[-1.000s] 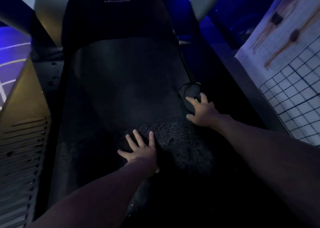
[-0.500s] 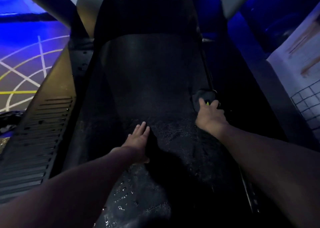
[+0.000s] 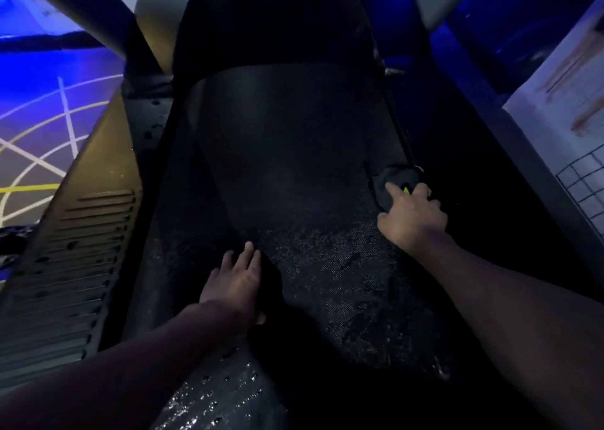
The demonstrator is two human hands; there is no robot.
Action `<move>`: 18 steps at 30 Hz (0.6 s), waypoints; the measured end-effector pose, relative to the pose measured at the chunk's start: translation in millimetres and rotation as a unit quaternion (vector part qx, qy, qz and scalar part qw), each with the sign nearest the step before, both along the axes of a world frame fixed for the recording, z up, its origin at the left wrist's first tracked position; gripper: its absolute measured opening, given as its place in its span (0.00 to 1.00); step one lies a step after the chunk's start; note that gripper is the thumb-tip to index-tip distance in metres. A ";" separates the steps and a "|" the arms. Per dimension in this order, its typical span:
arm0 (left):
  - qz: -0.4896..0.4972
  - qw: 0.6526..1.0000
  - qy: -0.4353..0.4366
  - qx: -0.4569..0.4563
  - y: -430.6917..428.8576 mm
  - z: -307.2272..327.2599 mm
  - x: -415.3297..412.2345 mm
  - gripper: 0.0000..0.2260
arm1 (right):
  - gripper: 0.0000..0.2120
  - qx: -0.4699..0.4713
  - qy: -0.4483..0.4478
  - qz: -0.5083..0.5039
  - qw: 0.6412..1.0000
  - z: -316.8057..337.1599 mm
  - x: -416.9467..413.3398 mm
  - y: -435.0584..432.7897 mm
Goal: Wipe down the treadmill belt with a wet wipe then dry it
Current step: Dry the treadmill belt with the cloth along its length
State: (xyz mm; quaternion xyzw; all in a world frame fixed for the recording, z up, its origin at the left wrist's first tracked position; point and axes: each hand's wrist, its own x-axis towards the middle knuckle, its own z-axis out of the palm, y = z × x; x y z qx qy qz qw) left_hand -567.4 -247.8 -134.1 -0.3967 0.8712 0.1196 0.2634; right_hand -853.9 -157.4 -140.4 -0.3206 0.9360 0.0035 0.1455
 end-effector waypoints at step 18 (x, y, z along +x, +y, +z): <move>0.157 0.984 0.060 -0.064 -37.7 13.6 94.3 0.44 | 0.29 -0.063 -0.037 0.127 0.989 -1.4 177.8 -130.7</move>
